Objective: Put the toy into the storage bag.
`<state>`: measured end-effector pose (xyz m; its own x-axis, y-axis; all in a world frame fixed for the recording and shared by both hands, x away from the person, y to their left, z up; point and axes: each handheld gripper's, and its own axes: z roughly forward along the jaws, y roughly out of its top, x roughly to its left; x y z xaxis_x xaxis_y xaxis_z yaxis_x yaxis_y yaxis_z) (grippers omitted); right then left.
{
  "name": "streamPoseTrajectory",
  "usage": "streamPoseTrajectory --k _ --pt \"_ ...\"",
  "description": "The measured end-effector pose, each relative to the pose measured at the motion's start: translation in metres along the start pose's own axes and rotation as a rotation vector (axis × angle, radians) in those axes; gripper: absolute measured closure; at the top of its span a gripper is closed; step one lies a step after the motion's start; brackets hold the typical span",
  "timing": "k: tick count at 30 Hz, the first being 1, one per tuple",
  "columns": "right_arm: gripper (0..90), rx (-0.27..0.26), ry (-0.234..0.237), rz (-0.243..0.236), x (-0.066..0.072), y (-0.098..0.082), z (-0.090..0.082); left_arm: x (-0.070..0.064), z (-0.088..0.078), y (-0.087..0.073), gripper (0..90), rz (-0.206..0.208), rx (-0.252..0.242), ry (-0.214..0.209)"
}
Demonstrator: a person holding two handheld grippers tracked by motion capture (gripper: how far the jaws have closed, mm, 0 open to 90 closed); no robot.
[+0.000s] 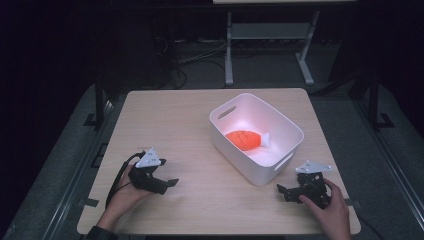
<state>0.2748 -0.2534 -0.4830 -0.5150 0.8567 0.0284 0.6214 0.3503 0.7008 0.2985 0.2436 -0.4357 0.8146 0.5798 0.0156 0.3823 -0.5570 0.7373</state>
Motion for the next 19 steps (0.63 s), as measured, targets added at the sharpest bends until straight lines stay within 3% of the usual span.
streamPoseTrajectory --k 8,19 --pt "0.7 0.001 0.0 0.0 0.0 0.0 0.0 -0.001 0.0 -0.028 14.2 -0.046 -0.006 0.024" --pt "0.7 0.0 0.0 0.0 0.0 0.0 0.0 -0.002 0.002 -0.036 13.8 -0.051 0.019 0.038"
